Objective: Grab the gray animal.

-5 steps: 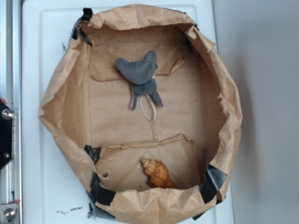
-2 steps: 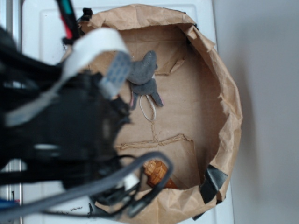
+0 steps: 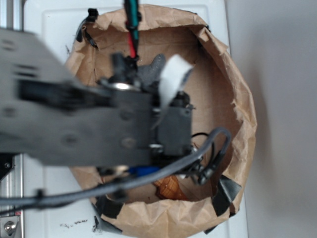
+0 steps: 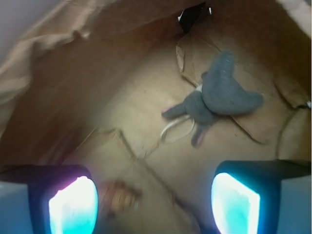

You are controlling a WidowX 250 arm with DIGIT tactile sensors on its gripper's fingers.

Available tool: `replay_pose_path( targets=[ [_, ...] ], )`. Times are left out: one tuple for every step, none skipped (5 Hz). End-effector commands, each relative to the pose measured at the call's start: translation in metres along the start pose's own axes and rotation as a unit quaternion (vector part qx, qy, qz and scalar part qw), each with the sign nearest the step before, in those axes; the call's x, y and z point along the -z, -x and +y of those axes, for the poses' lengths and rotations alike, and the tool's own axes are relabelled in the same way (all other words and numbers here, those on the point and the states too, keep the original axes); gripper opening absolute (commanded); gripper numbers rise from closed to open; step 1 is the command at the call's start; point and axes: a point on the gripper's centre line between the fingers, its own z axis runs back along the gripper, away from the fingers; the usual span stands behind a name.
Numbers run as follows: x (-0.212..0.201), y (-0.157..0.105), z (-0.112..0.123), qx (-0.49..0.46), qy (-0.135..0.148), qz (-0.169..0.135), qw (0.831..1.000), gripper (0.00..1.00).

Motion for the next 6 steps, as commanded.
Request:
replay_pose_path(
  targets=[
    [0.016, -0.039, 0.06, -0.056, -0.035, -0.029, 0.997, 1.0],
    [0.016, -0.039, 0.06, -0.056, -0.035, -0.029, 0.997, 1.0],
    [0.016, -0.039, 0.06, -0.056, -0.035, -0.029, 0.997, 1.0],
    [0.016, -0.039, 0.06, -0.056, -0.035, -0.029, 0.997, 1.0],
    [0.016, -0.039, 0.06, -0.056, -0.035, -0.029, 0.997, 1.0],
    [0.037, -0.05, 0.047, -0.085, -0.023, -0.06, 0.994, 1.0]
  ],
)
